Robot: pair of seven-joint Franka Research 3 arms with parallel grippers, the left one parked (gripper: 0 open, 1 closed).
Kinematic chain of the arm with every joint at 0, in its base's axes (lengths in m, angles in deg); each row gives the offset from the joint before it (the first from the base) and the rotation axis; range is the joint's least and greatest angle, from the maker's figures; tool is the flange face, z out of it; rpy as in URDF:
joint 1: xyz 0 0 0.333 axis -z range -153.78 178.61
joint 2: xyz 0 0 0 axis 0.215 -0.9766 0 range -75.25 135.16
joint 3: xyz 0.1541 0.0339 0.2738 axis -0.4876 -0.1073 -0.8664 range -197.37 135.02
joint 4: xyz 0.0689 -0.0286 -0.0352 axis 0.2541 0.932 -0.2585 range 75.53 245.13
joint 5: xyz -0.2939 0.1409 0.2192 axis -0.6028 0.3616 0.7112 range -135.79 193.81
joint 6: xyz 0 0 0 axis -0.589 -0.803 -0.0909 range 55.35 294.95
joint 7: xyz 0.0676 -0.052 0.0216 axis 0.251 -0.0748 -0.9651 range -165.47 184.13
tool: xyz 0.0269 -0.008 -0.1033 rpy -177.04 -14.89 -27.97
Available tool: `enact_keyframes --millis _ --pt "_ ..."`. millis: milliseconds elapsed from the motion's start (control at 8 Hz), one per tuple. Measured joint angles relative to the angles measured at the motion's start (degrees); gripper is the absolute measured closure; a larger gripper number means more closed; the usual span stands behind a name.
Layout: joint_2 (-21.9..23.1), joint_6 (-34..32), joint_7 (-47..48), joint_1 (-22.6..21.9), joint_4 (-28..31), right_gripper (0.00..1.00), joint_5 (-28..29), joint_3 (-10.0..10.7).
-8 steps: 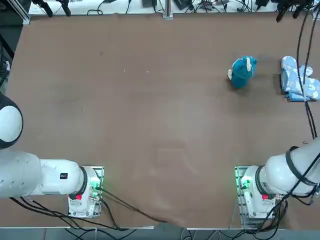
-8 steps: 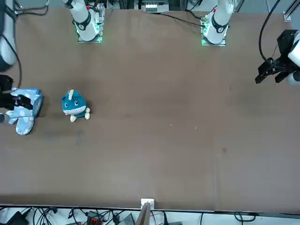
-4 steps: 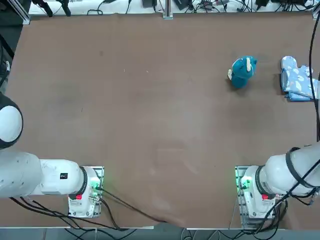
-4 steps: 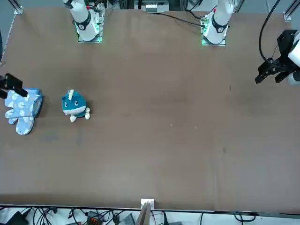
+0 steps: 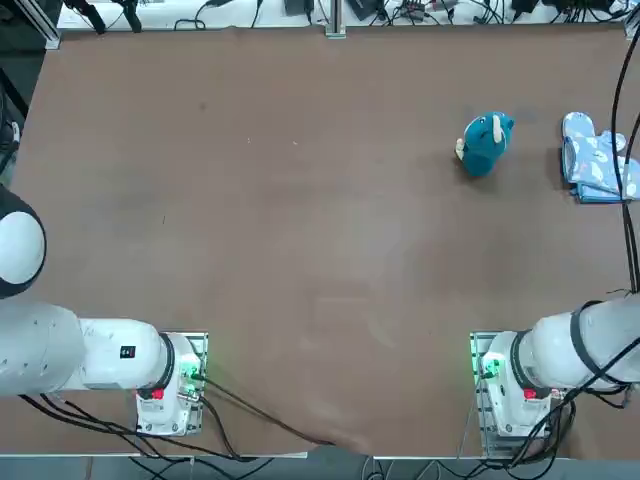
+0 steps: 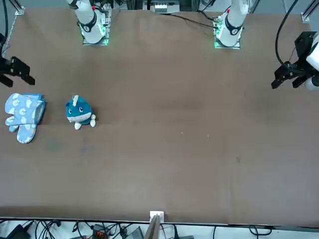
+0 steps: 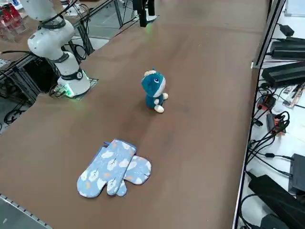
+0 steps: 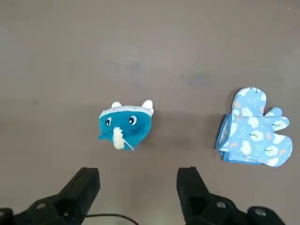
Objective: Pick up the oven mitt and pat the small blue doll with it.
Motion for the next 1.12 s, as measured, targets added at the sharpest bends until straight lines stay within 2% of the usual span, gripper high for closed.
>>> enact_keyframes --millis 375,1125 --pt "2.5 -0.1 0.6 -1.0 2.8 0.00 0.0 0.3" --pt "2.4 0.0 1.6 -1.1 3.2 0.00 1.3 1.1"
